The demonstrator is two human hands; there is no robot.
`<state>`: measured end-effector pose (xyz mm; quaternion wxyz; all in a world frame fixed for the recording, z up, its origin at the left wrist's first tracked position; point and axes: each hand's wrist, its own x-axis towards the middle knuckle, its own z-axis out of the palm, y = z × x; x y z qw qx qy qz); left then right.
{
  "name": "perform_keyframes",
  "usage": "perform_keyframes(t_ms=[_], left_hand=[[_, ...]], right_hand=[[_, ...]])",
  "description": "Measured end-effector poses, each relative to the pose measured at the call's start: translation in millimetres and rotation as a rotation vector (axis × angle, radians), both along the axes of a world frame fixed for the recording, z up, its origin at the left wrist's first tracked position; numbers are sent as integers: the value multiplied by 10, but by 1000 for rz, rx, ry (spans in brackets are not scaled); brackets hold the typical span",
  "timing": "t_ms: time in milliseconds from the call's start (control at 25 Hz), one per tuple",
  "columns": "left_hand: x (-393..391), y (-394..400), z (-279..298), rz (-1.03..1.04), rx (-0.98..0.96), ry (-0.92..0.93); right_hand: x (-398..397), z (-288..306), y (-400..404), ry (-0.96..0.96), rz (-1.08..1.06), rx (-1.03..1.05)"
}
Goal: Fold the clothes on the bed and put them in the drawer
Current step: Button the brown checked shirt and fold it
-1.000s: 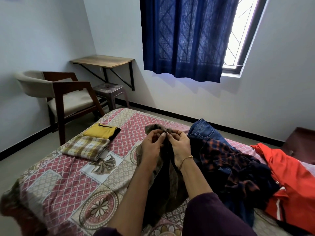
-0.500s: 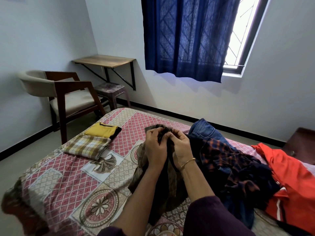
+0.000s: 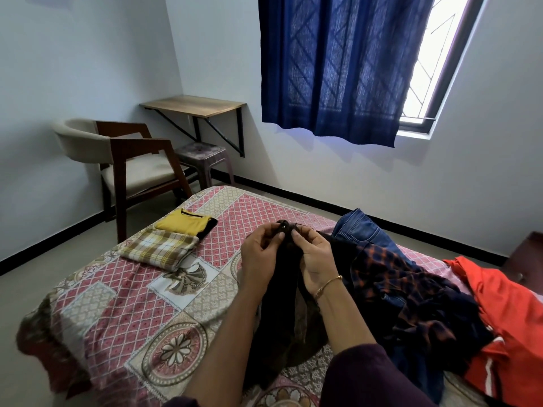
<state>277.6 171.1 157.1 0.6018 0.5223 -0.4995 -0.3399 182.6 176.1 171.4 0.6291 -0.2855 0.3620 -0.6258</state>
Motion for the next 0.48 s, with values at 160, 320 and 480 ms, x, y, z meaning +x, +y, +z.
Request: perform_keyframes(t_ms=[160,320,480], left_hand=[[24,-19,6,390,-139,-175],[-11,6,-15,415,-288,-345],[-97,8,-21,306,-280,-336]], right_hand=[[-35,32,-13,-61,-22,8],[-61,18,-1,-61,21,-21],[-7,34,-2,-84,42,-76]])
